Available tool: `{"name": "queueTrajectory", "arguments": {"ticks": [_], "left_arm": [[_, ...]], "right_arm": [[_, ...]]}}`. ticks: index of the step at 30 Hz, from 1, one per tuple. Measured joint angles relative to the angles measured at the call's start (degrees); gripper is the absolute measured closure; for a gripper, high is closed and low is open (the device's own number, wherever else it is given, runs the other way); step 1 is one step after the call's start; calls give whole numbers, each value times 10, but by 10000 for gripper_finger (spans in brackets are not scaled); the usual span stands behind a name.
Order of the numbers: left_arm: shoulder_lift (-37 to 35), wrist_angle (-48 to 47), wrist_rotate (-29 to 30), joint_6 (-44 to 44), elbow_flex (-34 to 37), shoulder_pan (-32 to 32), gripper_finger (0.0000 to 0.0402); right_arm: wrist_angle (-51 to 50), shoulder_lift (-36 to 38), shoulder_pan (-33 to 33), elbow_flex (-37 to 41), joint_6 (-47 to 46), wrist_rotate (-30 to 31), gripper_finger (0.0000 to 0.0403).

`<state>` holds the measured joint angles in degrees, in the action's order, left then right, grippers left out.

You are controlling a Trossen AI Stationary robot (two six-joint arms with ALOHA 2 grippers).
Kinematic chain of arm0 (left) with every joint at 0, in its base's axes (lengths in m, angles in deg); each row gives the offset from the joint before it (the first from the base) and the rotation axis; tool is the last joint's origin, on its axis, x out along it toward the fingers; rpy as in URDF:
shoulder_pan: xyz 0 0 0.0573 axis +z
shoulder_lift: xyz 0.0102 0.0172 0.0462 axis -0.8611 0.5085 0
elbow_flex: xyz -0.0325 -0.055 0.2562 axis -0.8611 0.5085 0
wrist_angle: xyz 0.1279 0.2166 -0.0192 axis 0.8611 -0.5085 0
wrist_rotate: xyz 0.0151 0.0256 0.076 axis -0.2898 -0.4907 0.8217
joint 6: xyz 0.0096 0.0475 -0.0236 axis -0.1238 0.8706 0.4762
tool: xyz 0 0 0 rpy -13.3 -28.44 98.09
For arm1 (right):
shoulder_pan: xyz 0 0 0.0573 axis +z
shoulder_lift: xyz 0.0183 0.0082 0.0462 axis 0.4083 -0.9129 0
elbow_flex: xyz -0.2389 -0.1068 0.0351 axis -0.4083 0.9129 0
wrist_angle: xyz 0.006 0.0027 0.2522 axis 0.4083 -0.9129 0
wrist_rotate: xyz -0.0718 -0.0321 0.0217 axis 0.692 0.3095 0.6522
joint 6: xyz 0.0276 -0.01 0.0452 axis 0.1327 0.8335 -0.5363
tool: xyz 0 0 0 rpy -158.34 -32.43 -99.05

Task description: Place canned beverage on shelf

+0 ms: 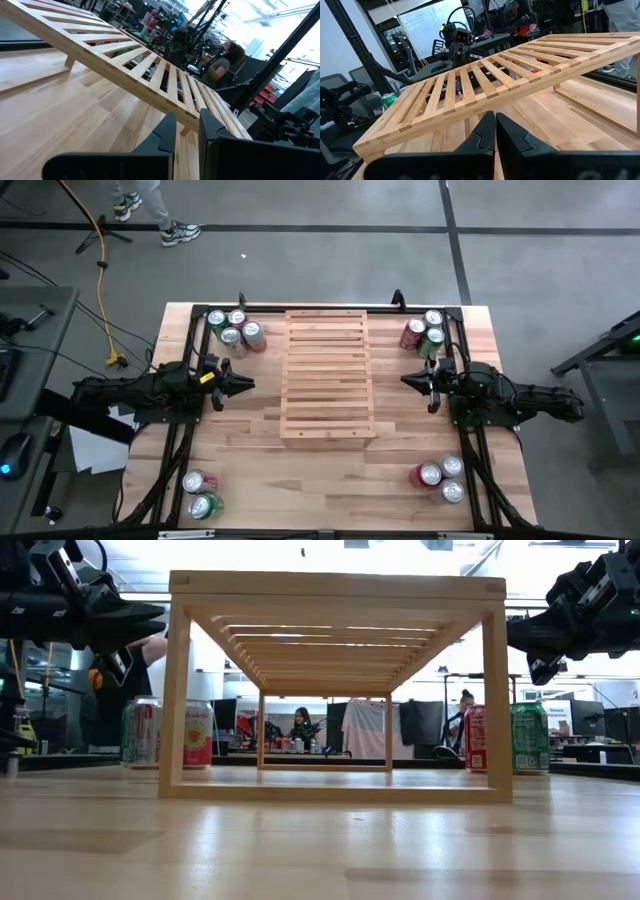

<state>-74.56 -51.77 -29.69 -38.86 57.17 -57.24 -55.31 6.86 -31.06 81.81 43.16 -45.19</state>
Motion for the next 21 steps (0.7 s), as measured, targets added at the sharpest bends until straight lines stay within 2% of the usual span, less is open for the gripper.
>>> {"name": "queueTrajectory", "arguments": {"ticks": [15,18,21], "left_arm": [[0,0,0,0,0,0,401],[0,0,0,0,0,0,401],[0,0,0,0,0,0,401]], "right_arm": [[3,0,0,0,-5,0,403],[51,0,0,0,-115,3,403],[114,0,0,0,-244,38,403]]}}
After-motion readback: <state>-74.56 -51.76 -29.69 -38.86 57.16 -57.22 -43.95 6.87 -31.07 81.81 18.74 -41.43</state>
